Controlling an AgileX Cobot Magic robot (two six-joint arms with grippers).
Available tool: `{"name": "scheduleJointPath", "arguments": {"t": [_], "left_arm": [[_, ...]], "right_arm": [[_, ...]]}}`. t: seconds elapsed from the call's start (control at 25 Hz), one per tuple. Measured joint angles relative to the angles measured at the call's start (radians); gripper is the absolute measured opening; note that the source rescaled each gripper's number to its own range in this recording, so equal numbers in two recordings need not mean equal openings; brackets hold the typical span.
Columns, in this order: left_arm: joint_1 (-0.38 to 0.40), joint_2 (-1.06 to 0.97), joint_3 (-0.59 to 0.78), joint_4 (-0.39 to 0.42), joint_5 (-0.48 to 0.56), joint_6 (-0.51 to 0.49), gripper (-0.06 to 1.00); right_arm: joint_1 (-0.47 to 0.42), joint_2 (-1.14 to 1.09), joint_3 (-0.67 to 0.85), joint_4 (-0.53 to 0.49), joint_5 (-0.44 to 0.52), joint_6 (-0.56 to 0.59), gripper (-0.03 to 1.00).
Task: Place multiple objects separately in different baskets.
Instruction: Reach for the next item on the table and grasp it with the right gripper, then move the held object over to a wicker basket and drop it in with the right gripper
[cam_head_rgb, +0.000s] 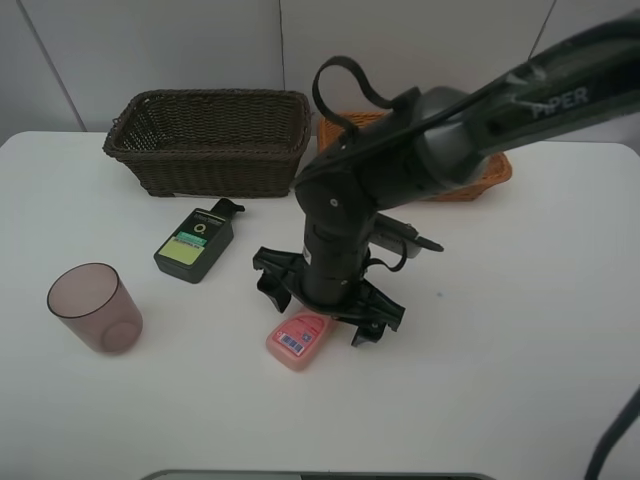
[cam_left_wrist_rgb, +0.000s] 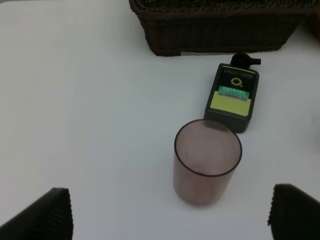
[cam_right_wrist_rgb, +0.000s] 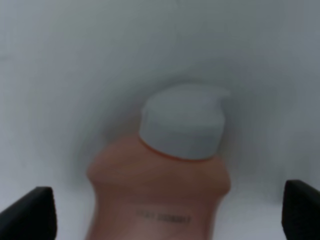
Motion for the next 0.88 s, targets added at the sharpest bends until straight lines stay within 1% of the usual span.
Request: {"name": "scheduleJointPath", "arguments": {"t": [0.2, 0.28, 0.32, 0.4, 0.44, 0.56, 0.6, 0.88], "left_arm": [[0.0, 0.0, 0.0, 0.0, 0.0, 0.0, 1.0], [0.0, 0.0, 0.0, 0.0, 0.0, 0.0, 1.0], [0.0, 0.0, 0.0, 0.0, 0.0, 0.0, 1.0], [0.0, 0.0, 0.0, 0.0, 0.0, 0.0, 1.0], [0.0, 0.0, 0.0, 0.0, 0.0, 0.0, 1.0], [0.0, 0.0, 0.0, 0.0, 0.0, 0.0, 1.0], [0.0, 0.0, 0.0, 0.0, 0.0, 0.0, 1.0], [0.0, 0.0, 0.0, 0.0, 0.0, 0.0, 1.0]], "right_arm": [[0.0, 0.015, -0.029, 0.0, 0.015, 0.0, 0.99], [0.0, 0.015, -0.03, 0.0, 0.021, 0.0, 0.93], [0.0, 0.015, -0.03, 0.0, 0.025, 0.0, 0.87], [0.0, 0.015, -0.03, 0.0, 0.033, 0.0, 0.67], [0.0, 0.015, -0.03, 0.0, 0.039, 0.0, 0.54], [0.0, 0.015, -0.03, 0.0, 0.047, 0.001, 0.08], [0.0, 0.015, -0.03, 0.0, 0.051, 0.001, 0.0], [0.0, 0.015, -0.033, 0.0, 0.074, 0.001, 0.01]]}}
